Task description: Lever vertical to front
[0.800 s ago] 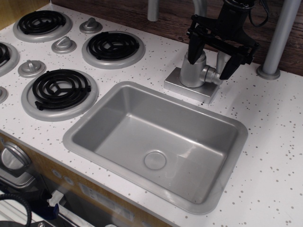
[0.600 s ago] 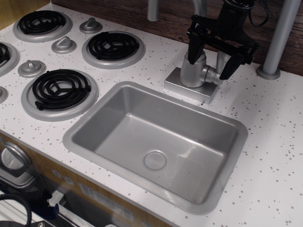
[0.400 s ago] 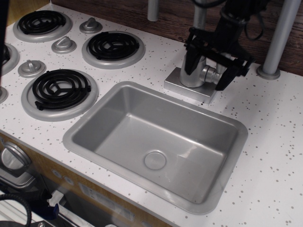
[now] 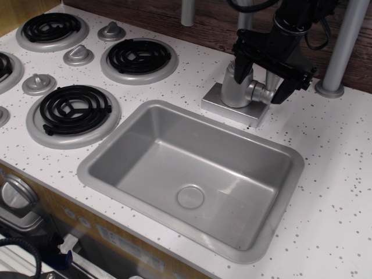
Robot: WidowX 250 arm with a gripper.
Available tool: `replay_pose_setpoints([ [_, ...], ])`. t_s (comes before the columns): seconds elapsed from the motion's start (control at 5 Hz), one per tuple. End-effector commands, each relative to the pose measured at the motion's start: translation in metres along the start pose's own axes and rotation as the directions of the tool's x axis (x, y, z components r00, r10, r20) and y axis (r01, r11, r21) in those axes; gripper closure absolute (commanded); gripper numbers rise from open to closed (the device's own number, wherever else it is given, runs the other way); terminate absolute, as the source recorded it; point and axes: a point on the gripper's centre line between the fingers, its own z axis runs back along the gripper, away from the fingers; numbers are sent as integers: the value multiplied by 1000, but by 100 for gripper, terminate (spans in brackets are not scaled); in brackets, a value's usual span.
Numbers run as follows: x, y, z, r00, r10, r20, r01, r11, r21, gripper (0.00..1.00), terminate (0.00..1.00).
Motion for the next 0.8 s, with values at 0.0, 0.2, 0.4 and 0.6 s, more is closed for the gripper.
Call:
replay_pose_setpoints([
  [0.0,26,1,43,989,-3,145,5,1000,-13,0,0],
  [0.2,29,-2,42,987,-2,163,5,1000,-20,0,0],
  [0.4,36,-1,43,983,-25,182,27,1000,-13,0,0],
  [0.6,45,1,40,981,-38,193,42,999,-14,0,0],
])
